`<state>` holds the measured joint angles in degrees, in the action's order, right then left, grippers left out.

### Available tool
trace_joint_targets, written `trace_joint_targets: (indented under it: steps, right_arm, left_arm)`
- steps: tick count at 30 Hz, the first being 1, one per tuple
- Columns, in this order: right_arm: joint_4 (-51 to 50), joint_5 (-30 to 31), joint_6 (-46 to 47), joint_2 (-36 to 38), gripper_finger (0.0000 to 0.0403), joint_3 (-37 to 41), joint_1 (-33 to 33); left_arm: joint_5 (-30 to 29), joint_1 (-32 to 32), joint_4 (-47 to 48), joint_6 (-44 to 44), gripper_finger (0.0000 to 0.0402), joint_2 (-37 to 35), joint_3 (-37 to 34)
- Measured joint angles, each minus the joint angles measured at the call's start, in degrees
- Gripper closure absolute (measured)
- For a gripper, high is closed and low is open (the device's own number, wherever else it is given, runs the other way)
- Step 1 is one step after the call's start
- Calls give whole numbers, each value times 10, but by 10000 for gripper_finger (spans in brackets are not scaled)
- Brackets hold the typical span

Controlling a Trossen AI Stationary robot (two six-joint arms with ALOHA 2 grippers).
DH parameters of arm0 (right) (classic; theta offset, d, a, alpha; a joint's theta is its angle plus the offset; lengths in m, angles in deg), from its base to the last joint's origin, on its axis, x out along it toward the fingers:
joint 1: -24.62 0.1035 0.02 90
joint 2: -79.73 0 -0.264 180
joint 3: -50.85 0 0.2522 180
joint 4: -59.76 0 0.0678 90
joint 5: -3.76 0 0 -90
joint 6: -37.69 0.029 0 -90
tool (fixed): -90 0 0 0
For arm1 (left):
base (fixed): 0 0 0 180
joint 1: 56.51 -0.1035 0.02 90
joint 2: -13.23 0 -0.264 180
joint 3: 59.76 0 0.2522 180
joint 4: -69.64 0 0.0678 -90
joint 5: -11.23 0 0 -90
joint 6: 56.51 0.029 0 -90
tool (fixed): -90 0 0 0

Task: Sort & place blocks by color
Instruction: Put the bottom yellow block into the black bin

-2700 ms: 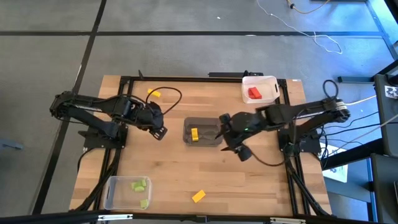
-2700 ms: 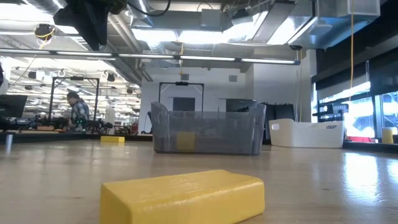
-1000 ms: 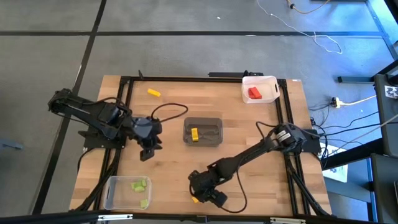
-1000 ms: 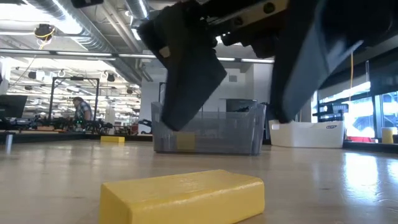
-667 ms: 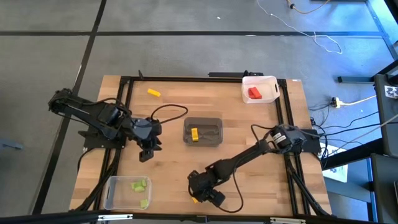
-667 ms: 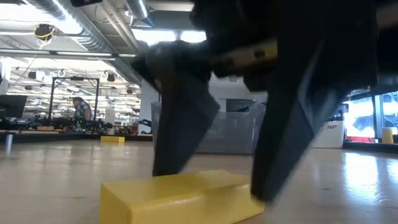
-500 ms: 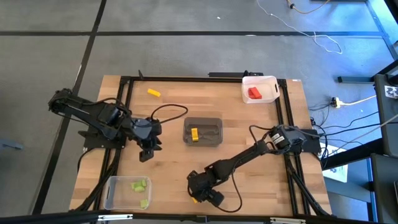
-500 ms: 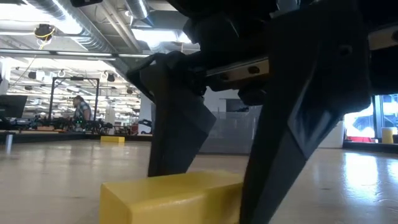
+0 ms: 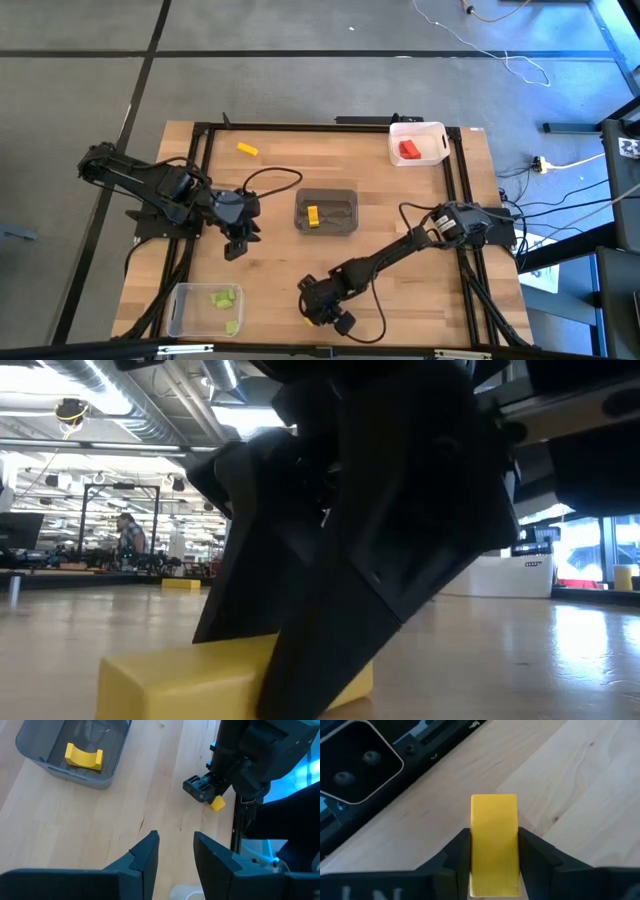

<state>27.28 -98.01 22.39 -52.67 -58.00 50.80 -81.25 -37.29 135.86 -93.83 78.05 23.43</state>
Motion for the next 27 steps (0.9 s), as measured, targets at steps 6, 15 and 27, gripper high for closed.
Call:
trace_joint_targets:
  steps: [6, 15, 27]
  right_arm:
    - [-27, 8, 1, 16, 277, 2, -16]
    - [-121, 28, -1, 99, 277, 2, -71]
    - [-218, 114, 3, 197, 277, 0, -201]
  left_arm:
    - [0, 0, -9, 0, 287, 0, 0]
    - [0, 0, -9, 0, 287, 0, 0]
    - [0, 0, -10, 5, 287, 0, 0]
